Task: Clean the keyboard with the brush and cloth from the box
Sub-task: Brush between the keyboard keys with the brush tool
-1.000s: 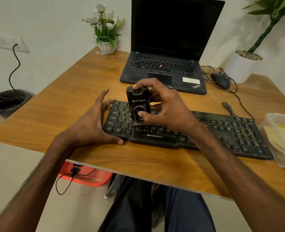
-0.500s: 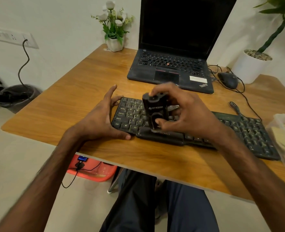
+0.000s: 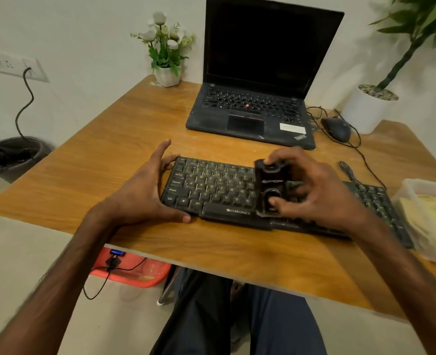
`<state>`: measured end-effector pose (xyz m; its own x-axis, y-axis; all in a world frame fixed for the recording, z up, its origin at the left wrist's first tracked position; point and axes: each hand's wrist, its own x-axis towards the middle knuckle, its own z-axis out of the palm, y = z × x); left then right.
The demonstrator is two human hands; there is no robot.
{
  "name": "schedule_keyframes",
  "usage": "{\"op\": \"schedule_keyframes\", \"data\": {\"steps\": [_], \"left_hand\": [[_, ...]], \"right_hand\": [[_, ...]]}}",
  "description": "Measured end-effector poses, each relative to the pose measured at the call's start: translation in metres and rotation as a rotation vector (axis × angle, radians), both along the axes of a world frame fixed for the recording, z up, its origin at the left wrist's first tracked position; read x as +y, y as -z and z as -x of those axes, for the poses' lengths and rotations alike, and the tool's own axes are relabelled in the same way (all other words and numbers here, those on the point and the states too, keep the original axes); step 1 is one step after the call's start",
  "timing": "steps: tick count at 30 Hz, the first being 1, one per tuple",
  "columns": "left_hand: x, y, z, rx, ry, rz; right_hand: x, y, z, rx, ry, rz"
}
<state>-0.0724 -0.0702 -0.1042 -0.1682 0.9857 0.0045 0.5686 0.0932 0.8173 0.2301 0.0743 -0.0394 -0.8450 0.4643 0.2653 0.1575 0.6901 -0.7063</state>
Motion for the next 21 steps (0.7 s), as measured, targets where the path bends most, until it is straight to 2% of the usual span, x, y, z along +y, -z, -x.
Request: {"op": "schedule_keyframes", "data": {"steps": [3,6,11,15,21], "left_hand": [[-0.001,-0.001,-0.002,0.029,-0.006,-0.001],[-0.002,-0.002,-0.004,0.046,0.001,0.006],[-0.003,-0.003,-0.003,0.051,-0.017,0.012],[-0.001,-0.002,-0.002,0.048,-0.021,0.011],[0.001,-0.001,-0.002,0.089,-0.023,0.019]], "right_hand": [[0.014,-0.01,0.003,0.04,0.079,0.036],[0.022,-0.013,0.047,0.148,0.081,0.047],[0.03,0.002,0.124,0.177,0.039,-0.014],[0.036,0.011,0.134,0.114,-0.006,-0.07],[0.055,-0.016,0.087,-0.117,-0.032,-0.294]]}}
